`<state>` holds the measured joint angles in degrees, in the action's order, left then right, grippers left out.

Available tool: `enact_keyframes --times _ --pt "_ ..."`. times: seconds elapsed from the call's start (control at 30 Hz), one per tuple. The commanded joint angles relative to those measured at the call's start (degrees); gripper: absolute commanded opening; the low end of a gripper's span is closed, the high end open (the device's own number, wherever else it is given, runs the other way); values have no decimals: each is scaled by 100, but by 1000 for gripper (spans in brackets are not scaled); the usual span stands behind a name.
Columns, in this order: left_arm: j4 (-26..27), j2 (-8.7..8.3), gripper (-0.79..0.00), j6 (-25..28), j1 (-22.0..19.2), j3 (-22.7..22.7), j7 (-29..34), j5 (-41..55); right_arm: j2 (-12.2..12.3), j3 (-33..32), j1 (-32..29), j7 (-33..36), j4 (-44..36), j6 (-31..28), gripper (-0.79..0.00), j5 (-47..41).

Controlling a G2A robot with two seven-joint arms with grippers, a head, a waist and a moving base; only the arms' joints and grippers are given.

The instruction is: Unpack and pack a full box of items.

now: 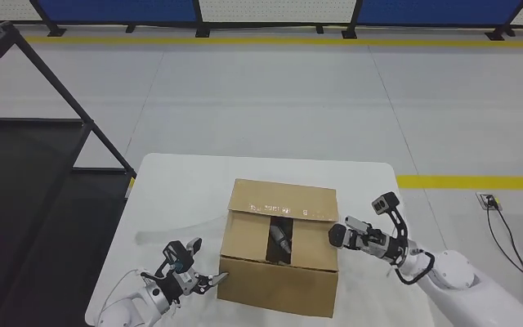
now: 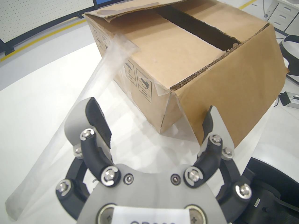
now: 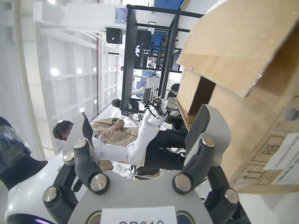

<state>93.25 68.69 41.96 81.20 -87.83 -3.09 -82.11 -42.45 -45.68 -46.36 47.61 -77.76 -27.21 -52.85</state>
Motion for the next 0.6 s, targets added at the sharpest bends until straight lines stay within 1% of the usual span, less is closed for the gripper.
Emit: enact_keyframes --times 0.0,0.27,0.57 --pt "0 0 0 0 0 0 0 0 -45 18 76 49 90 301 0 21" --pt "0 0 0 0 0 0 0 0 -268 25 279 -137 390 703 0 33" --pt "0 0 0 0 0 0 0 0 -572 -39 597 -678 590 358 0 52"
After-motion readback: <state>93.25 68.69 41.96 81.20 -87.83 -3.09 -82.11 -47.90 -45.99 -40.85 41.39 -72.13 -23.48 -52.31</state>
